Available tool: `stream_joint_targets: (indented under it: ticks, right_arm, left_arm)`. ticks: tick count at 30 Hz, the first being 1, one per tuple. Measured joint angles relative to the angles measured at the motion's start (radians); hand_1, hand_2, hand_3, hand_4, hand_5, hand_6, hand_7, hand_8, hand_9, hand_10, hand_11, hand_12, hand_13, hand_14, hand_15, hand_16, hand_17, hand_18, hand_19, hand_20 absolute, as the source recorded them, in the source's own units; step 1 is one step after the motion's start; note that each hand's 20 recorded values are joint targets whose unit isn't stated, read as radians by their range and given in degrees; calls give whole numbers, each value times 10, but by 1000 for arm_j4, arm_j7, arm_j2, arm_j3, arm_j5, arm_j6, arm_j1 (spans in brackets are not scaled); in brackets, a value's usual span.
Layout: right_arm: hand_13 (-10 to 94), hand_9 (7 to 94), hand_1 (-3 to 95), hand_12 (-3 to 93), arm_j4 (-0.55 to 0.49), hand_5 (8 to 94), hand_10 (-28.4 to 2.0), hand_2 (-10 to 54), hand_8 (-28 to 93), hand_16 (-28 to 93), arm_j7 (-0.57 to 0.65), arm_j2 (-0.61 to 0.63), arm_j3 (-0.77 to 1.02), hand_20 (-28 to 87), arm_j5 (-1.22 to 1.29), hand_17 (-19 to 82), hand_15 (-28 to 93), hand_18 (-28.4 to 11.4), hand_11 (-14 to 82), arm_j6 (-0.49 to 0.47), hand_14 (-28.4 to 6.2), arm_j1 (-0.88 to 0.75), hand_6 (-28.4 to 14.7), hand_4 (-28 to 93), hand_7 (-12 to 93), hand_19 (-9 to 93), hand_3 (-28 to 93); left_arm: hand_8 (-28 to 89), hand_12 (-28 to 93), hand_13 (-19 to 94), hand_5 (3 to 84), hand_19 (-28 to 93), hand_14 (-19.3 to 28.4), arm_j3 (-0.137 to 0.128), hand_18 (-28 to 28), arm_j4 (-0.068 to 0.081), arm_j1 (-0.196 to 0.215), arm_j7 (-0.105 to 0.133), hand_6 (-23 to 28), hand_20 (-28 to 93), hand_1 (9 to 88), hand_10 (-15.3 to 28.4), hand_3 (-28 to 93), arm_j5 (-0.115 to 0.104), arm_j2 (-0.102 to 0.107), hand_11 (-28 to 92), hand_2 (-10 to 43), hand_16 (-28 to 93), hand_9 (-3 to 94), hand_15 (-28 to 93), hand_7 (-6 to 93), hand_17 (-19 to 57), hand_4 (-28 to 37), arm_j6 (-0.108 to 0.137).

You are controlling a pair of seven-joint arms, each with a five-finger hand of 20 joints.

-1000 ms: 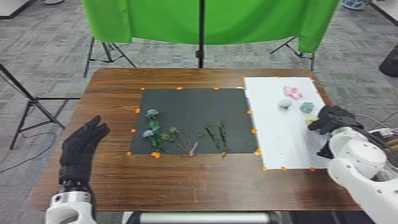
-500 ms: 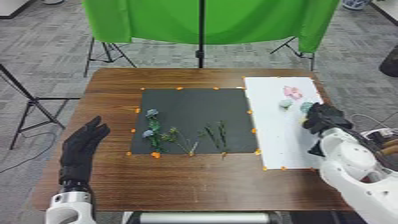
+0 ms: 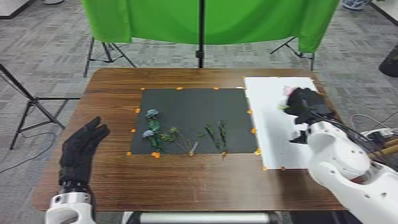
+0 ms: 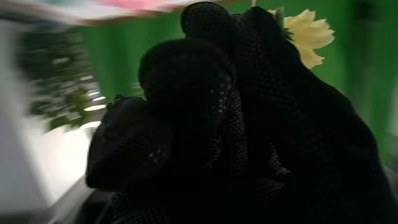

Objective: Arrange flowers

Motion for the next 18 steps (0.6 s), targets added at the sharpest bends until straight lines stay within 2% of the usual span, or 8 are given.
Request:
stream_joint_targets:
  ticks: [5, 11, 18]
  right_arm:
    - [905, 899, 648, 398, -23, 783, -94, -95, 137, 352, -130, -21, -227, 405, 137, 634, 503, -93, 77, 1, -23, 229, -7, -154, 218, 932, 530]
    - [906, 897, 643, 398, 30, 781, -91, -95, 135, 354, -255, -130, -504, 417, 159, 636, 506, -92, 75, -18, -20, 487, -4, -158, 223, 932, 534]
    - [903, 892, 636, 406, 59, 774, -87, -95, 126, 356, -334, -265, -695, 434, 143, 635, 514, -93, 76, -61, -21, 646, 1, -164, 234, 932, 542]
  left_arm:
    - [-59, 107, 360, 478, 77, 166, 0, 120, 0, -1, 0, 52, 188, 283, 138, 646, 0, 0, 164, 31, -13, 464, 191, 82, 61, -233, 0]
    - [-59, 108, 360, 477, 76, 166, 1, 120, 0, -2, 0, 53, 188, 282, 138, 646, 0, 0, 164, 32, -12, 464, 191, 82, 61, -233, 0]
    - [-60, 107, 360, 477, 76, 166, 2, 119, 0, -2, 0, 52, 188, 281, 138, 644, 0, 0, 162, 33, -12, 463, 191, 82, 61, -233, 0]
